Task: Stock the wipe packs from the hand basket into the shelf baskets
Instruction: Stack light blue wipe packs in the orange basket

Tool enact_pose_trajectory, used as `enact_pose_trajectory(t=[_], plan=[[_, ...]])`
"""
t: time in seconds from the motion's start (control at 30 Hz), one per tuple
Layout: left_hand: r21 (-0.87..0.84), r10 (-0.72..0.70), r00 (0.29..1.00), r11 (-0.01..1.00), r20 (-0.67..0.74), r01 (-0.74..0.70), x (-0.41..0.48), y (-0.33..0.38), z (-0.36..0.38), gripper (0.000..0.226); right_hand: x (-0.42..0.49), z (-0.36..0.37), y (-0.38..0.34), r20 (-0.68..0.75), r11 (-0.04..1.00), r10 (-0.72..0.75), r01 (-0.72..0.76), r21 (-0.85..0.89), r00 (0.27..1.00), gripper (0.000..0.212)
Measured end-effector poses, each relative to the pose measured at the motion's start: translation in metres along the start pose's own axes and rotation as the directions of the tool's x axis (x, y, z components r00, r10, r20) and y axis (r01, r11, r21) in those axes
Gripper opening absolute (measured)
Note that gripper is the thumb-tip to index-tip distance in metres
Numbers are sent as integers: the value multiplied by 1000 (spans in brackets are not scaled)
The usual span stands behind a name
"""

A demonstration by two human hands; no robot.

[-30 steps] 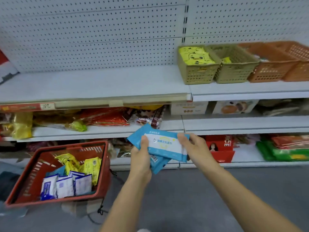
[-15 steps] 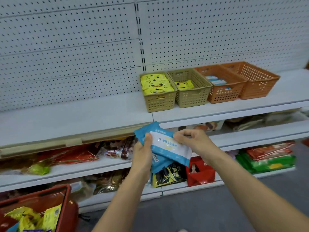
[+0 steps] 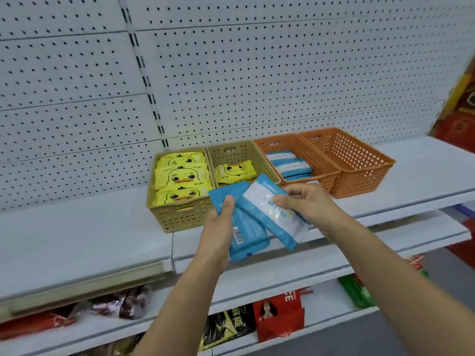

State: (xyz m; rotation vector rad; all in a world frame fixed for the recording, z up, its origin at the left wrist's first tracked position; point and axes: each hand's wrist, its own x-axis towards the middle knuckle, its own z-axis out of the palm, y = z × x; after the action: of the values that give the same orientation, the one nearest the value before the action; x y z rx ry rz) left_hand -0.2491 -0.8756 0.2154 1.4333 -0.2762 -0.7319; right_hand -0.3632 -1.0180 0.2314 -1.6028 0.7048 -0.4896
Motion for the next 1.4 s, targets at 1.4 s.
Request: enact_pose_trajectory(t=[1.4], plan=[[22, 31, 948, 999, -317, -25, 196, 39, 170, 51, 268, -117, 6, 477, 996, 27, 15, -84, 878, 54]])
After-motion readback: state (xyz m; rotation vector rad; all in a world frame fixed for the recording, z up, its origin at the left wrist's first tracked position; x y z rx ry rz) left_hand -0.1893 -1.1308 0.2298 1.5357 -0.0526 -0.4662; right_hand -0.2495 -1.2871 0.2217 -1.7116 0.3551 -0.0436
